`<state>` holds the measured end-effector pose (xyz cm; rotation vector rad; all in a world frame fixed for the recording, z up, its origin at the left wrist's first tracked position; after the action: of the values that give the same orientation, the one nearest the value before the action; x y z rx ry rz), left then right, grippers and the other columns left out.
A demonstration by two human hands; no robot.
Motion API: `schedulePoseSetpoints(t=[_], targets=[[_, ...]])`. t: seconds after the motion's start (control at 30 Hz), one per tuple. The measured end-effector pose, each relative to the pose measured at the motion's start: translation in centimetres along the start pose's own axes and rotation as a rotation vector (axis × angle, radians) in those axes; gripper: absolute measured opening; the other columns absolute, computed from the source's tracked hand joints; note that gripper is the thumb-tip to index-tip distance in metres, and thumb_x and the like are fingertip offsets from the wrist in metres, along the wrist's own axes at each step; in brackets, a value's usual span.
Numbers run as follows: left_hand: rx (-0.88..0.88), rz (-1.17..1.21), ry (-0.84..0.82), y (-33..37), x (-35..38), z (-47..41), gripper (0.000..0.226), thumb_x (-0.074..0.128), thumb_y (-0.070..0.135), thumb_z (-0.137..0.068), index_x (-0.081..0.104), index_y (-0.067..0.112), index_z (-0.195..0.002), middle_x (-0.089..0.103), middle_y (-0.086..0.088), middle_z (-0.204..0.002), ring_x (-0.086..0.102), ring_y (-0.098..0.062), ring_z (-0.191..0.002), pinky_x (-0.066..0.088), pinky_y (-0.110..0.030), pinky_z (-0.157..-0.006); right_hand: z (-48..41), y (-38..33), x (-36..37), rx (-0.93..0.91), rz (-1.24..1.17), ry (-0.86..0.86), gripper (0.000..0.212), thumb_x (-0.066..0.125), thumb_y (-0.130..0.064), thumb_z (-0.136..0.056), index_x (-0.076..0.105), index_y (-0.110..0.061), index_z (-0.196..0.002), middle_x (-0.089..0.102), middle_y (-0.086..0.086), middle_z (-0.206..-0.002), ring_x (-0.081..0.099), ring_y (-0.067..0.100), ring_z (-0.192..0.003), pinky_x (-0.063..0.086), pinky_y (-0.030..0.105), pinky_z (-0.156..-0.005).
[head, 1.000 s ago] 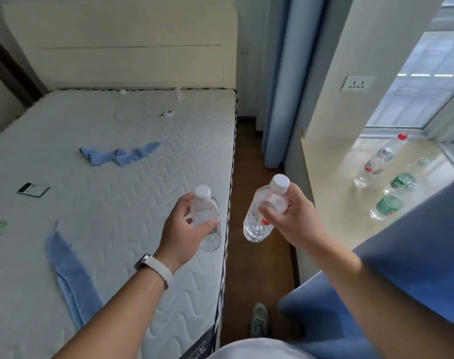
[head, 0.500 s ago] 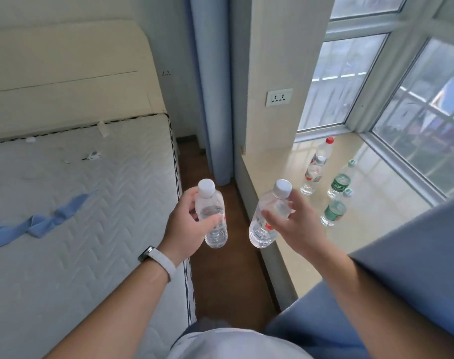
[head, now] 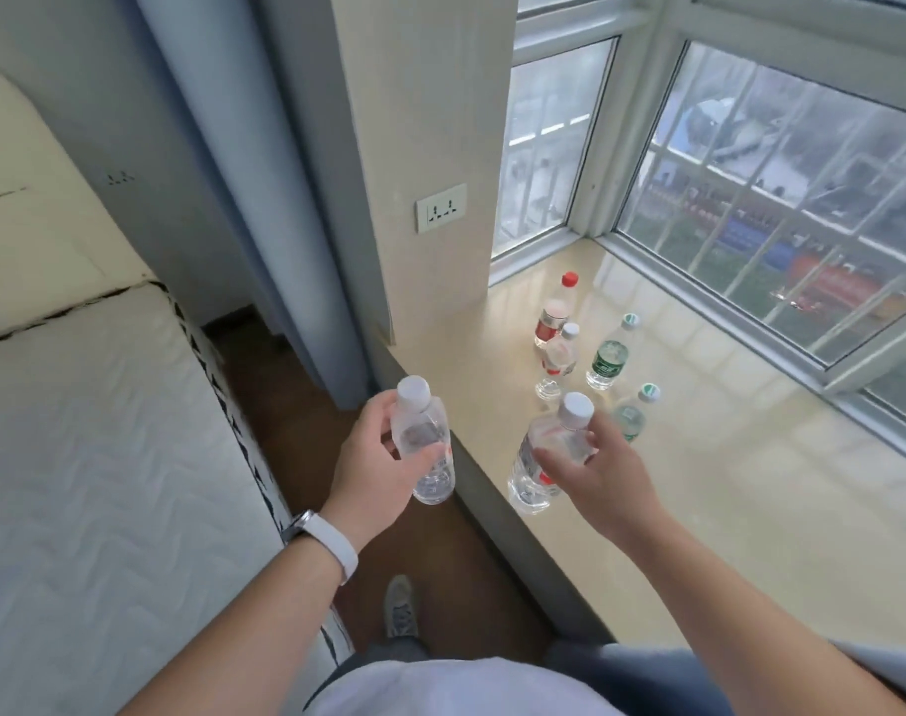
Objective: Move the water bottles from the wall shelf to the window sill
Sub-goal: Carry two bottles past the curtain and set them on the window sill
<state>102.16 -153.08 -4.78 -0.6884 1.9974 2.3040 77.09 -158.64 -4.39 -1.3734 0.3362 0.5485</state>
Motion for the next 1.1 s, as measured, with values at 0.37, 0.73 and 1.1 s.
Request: schedulePoseSetpoints(t=[0.37, 0.73, 1.1], targets=[[0.039, -0.056, -0.281, -2.1, -1.1, -13.6, 0.055, 0.081, 0.032, -0.073, 0.047, 0.058, -0.108, 0.061, 0.021, -0.113, 0.060, -0.002, -0.103, 0.052, -0.032, -0.092, -3.7, -1.3, 2.7, 0.203, 0.023, 0.246, 0.042, 0.073, -0.045, -0.075, 0.051, -0.037, -0.111, 0.063, -0.013, -0.105, 0.060, 0.013, -0.097, 0.045, 0.033, -0.076], [0.071, -0.204, -0.503, -0.9, 5.4, -20.8, 0.060, 0.080, 0.039, -0.068, 0.045, 0.044, -0.116, 0.058, 0.017, -0.115, 0.060, -0.011, -0.107, 0.052, -0.041, -0.093, -5.6, 1.5, 1.7, 0.308, -0.075, 0.422, 0.044, 0.076, -0.037, -0.074, 0.048, -0.043, -0.107, 0.061, -0.020, -0.100, 0.059, 0.001, -0.092, 0.044, 0.025, -0.073], [0.010, -0.404, -0.556, 0.9, 11.2, -25.8, 0.064, 0.080, 0.039, -0.066, 0.045, 0.037, -0.119, 0.057, 0.014, -0.113, 0.060, -0.014, -0.105, 0.052, -0.040, -0.091, -11.0, 6.0, 1.1, 0.349, -0.181, 0.438, 0.050, 0.074, -0.031, -0.076, 0.044, -0.041, -0.114, 0.060, -0.019, -0.103, 0.057, 0.000, -0.094, 0.044, 0.023, -0.075]])
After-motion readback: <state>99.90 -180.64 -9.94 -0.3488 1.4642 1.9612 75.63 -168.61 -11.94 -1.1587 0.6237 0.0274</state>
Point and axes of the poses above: each hand's wrist, its own z-axis away from the middle knuckle, its own x-axis out of the palm, y = z × x, the point moved 3 cm from there along -z, towards the middle knuckle
